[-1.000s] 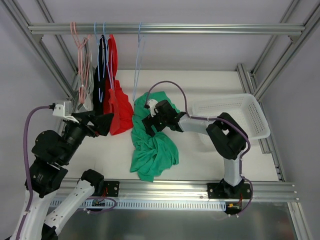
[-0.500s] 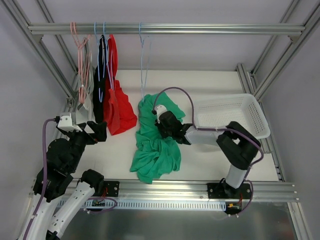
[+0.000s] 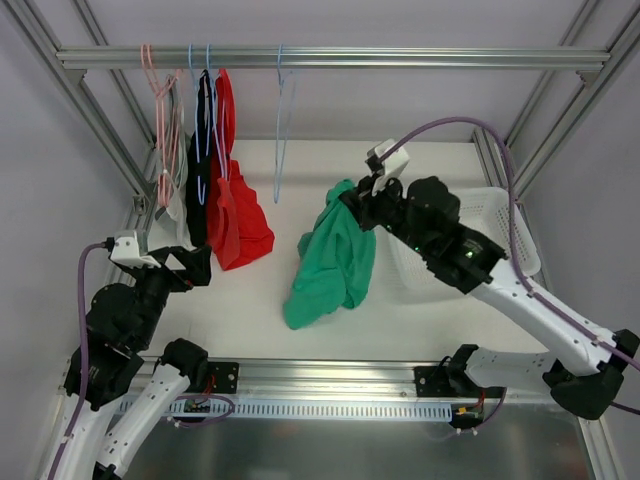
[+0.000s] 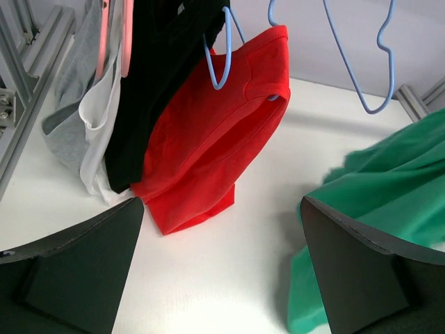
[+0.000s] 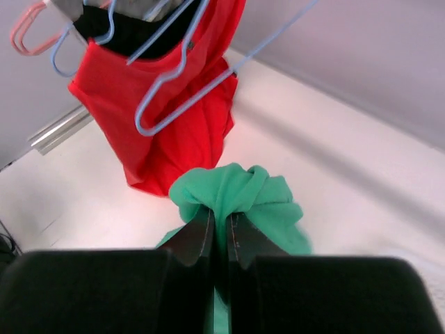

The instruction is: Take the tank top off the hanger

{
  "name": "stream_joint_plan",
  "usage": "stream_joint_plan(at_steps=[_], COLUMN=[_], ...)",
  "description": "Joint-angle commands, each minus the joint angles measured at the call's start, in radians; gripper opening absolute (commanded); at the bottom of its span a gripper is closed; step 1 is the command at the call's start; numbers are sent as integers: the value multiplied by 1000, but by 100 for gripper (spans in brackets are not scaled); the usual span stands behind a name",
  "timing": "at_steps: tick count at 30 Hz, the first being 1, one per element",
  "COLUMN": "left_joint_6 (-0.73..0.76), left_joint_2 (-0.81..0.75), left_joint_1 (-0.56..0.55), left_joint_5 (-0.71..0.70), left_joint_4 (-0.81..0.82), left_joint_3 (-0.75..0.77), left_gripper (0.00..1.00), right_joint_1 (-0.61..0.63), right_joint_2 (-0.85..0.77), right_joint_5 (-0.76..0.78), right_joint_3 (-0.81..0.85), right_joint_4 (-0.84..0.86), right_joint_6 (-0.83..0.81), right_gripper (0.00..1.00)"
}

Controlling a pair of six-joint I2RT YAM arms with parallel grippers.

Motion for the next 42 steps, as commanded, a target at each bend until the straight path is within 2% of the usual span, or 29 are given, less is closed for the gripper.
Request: stream_joint_plan(at_steps=[1, 4, 5, 11, 14, 17, 24, 30, 31, 35, 38, 42], left_joint_6=[0, 3, 5, 8, 9, 13, 16, 13, 13, 9, 0, 5], left_joint_2=[-35, -66, -75, -80, -72, -72, -69, -57, -54, -57, -48, -18], left_joint_1=[5, 7, 7, 7, 7, 7, 7, 5, 7, 7, 7, 7], left_joint_5=[2, -13, -15, -23, -15, -12, -18, -4, -1, -12, -35, 51], left_joint_4=[31, 31, 30, 33, 33, 31, 34, 33, 33, 33, 31, 31], left_joint_3=[-7, -18, -21, -23, -21, -23, -24, -23, -23, -21, -1, 77], left_gripper=[99, 99, 99, 99, 99, 98, 99, 99, 99, 99, 99, 99], right_joint_1=[-12, -41, -70, -194, -257, -344, -510, -676, -690, -719, -731, -779], right_joint_2=[-34, 2, 37, 165, 214, 203, 131, 113, 99, -17, -82, -105], right_joint_5=[66, 106, 116, 112, 220, 208, 176, 99, 85, 22, -1, 13], right_joint_3=[255, 435, 569, 1016, 1078, 1056, 925, 712, 663, 294, 132, -139], right_joint_4=[-182, -308, -344, -523, -536, -534, -530, -485, -464, -306, -218, -130], right_joint_6=[-125, -193, -223, -288, -369, -372, -314, -224, -213, -111, -55, 51], right_gripper=[0, 0, 0, 0, 0, 0, 0, 0, 0, 0, 0, 0])
